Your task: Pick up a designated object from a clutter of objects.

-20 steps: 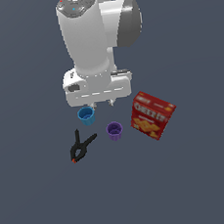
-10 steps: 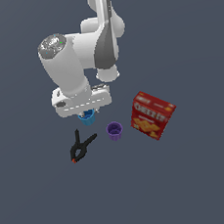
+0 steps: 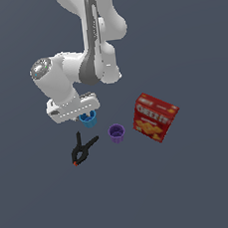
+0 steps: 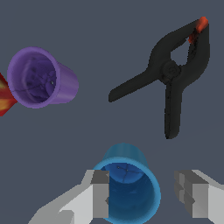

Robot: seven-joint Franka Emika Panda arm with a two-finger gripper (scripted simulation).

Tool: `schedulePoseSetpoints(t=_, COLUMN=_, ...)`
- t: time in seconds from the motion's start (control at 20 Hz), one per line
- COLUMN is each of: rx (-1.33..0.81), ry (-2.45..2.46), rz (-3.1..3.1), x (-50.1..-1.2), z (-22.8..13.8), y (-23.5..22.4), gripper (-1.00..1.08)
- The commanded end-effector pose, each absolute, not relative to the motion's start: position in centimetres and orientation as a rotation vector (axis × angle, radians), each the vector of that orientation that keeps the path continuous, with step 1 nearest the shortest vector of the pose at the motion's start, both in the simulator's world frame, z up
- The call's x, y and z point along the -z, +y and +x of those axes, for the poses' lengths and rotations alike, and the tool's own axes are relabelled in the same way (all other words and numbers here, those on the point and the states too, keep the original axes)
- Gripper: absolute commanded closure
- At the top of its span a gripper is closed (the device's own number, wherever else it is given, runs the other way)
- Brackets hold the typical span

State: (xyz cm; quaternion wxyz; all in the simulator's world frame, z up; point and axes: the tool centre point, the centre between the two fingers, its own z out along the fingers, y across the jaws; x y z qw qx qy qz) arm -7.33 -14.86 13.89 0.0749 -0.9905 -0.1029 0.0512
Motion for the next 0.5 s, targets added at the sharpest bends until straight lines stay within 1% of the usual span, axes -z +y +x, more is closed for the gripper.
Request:
schedulePoseSetpoints(t=0.0, rx=-0.158, ry=-0.326, rz=-2.959, x=-12.6, z=-8.5, y=-15.9, gripper=-0.2)
schedulePoseSetpoints(t=0.45, rx=-0.168, ry=-0.355, rz=-2.935, x=-10.1, z=-11.1, y=-18.2, gripper=-0.2)
